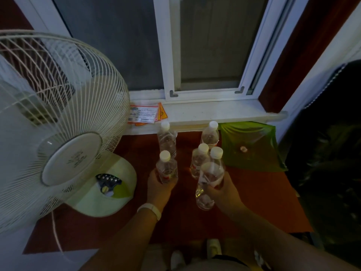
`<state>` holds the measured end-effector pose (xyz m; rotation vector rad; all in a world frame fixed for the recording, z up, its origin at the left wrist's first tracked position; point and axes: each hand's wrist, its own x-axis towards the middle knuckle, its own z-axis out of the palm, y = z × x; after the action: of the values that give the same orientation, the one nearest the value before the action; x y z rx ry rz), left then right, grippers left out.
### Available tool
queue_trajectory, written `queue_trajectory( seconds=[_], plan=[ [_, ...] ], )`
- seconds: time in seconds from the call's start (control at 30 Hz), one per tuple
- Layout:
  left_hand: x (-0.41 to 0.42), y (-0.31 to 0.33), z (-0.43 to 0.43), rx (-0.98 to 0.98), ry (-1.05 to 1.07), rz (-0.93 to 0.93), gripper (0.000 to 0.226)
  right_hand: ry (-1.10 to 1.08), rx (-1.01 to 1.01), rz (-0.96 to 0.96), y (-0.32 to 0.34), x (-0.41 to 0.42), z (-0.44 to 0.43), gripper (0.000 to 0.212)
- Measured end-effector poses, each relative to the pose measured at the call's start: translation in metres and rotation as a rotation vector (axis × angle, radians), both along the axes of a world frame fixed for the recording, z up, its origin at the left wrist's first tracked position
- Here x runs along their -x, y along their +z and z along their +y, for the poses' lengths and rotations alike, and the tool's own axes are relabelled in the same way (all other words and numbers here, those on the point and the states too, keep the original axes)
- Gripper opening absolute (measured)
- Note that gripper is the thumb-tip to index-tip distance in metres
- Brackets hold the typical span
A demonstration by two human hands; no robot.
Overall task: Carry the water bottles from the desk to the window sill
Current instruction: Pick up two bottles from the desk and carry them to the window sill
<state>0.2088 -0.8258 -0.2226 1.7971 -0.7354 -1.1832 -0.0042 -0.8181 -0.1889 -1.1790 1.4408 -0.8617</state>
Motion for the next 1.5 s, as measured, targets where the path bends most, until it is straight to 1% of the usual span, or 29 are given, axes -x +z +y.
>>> queue_trajectory(
  seconds=[0.13,0.23,0.33,0.4,0.47,0.5,0.6,0.7,0.8,0.93,1.07,1.2,1.27,1.4,1.5],
  plan=[
    [-0.002,0.003,-0.009,0.032,-0.056,-0.018,0.073,0.040,0.011,-0.008,0.002,0.005,-0.009,0.052],
    [-0.006,0.002,-0.010,0.039,-0.076,-0.072,0.074,0.054,0.003,-0.016,0.006,0.008,-0.011,0.051],
    [-0.008,0.002,-0.009,0.040,-0.082,-0.084,0.070,0.053,-0.018,-0.020,0.009,0.010,-0.011,0.051],
    [-0.009,0.001,-0.008,0.041,-0.082,-0.073,0.060,0.050,-0.035,-0.023,0.010,0.012,-0.011,0.052],
    [-0.008,0.002,-0.005,0.068,-0.084,-0.074,0.043,0.032,-0.040,-0.024,0.012,0.015,-0.010,0.054],
    [-0.007,0.003,-0.003,0.082,-0.086,-0.069,0.040,0.020,-0.042,-0.022,0.012,0.016,-0.009,0.053],
    [-0.003,0.005,0.007,0.097,-0.105,-0.008,0.043,-0.024,-0.054,-0.008,0.015,0.022,-0.006,0.049],
    [-0.002,0.005,0.014,0.102,-0.165,0.030,0.053,-0.091,-0.055,0.042,0.015,0.026,0.000,0.047],
    [-0.001,0.012,0.016,0.114,-0.283,0.049,0.043,-0.147,-0.051,0.058,0.016,0.029,0.008,0.050],
    [0.009,0.022,0.018,0.153,-0.413,0.057,0.043,-0.186,-0.039,0.098,0.020,0.040,0.025,0.053],
    [0.030,0.031,0.021,0.208,-0.489,0.103,0.042,-0.253,-0.047,0.048,0.027,0.060,0.048,0.057],
    [0.061,0.045,0.025,0.249,-0.577,0.156,0.050,-0.358,-0.060,-0.017,0.034,0.089,0.076,0.059],
    [0.080,0.054,0.029,0.271,-0.635,0.151,0.048,-0.420,-0.064,-0.051,0.039,0.104,0.090,0.059],
    [0.125,0.068,0.042,0.323,-0.705,0.105,0.042,-0.515,-0.034,-0.066,0.056,0.139,0.121,0.047],
    [0.165,0.074,0.059,0.307,-0.777,0.095,0.043,-0.582,0.003,-0.077,0.066,0.171,0.156,0.041]
  ],
)
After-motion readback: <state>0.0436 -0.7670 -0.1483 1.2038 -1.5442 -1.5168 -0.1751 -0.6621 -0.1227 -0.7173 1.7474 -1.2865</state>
